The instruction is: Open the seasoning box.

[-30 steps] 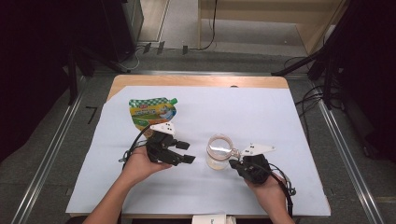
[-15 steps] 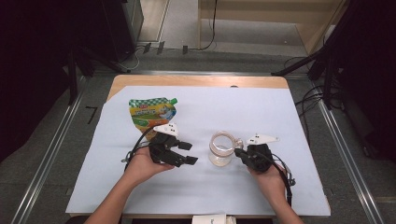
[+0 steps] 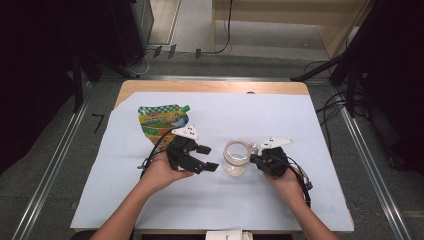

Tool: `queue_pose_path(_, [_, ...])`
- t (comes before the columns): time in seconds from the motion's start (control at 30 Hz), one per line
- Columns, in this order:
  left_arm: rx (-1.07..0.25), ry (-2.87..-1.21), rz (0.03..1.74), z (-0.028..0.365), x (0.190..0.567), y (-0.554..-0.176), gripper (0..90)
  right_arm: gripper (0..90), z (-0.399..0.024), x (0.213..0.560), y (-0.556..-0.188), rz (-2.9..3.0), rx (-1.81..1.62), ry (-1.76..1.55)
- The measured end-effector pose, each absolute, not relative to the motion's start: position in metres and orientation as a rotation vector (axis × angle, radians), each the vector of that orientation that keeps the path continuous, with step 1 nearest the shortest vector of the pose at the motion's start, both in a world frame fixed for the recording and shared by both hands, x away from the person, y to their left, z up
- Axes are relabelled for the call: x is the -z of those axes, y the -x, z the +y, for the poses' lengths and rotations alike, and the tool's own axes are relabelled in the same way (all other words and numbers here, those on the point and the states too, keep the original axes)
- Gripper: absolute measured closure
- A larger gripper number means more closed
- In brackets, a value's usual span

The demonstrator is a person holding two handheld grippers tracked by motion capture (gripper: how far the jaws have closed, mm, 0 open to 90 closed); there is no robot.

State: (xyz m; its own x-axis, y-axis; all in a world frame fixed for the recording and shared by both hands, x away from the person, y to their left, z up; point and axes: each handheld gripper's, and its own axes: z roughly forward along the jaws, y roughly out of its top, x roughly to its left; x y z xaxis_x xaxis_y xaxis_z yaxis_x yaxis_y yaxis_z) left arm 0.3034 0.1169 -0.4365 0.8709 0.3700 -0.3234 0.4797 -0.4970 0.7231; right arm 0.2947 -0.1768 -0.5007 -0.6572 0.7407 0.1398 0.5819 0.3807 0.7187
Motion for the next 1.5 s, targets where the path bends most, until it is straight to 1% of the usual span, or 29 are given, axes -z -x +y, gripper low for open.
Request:
queue_pose_path(0.03, [0.183, -2.136, 0.616, 0.113, 0.436, -0.309, 26.4, 90.0, -0.175, 0.502, -0.295, 2.446, -1.129, -1.198])
queue_pose_path(0.1, [0.182, -2.145, 0.613, 0.107, 0.434, -0.314, 23.9, 90.0, -0.171, 0.505, -0.294, 2.494, -1.092, -1.169])
queue_pose_path(0.2, [0.186, -2.142, 0.605, 0.103, 0.433, -0.318, 22.9, 90.0, -0.164, 0.507, -0.291, 2.526, -1.070, -1.142])
queue_pose_path(0.3, [0.163, -2.150, 0.596, 0.102, 0.433, -0.317, 20.9, 90.0, -0.149, 0.504, -0.282, 2.550, -1.094, -1.059])
queue_pose_path(0.37, [0.145, -2.164, 0.592, 0.103, 0.434, -0.317, 18.7, 90.0, -0.145, 0.503, -0.279, 2.560, -1.117, -1.036])
queue_pose_path(0.43, [0.140, -2.166, 0.590, 0.104, 0.434, -0.317, 18.8, 90.0, -0.143, 0.501, -0.278, 2.561, -1.127, -1.027])
queue_pose_path(0.7, [0.132, -2.161, 0.608, 0.105, 0.438, -0.312, 17.6, 90.0, -0.151, 0.494, -0.279, 2.551, -1.134, -1.055])
queue_pose_path(0.77, [0.113, -2.150, 0.615, 0.106, 0.441, -0.309, 16.3, 90.0, -0.157, 0.490, -0.284, 2.525, -1.137, -1.094])
queue_pose_path(0.9, [0.117, -2.147, 0.651, 0.106, 0.447, -0.305, 14.5, 90.0, -0.165, 0.487, -0.295, 2.476, -1.167, -1.156])
queue_pose_path(1.0, [0.072, -2.168, 0.639, 0.102, 0.452, -0.302, 13.8, 90.0, -0.167, 0.489, -0.301, 2.459, -1.169, -1.173])
queue_pose_path(1.13, [0.056, -2.156, 0.641, 0.099, 0.456, -0.301, 11.4, 90.0, -0.166, 0.490, -0.306, 2.448, -1.195, -1.177])
queue_pose_path(1.3, [-0.073, -2.153, 0.621, 0.089, 0.461, -0.295, 10.5, 90.0, -0.157, 0.489, -0.318, 2.446, -1.198, -1.146])
queue_pose_path(1.5, [-0.148, -2.146, 0.595, 0.085, 0.460, -0.291, 11.0, 90.0, -0.155, 0.490, -0.320, 2.434, -1.194, -1.143])
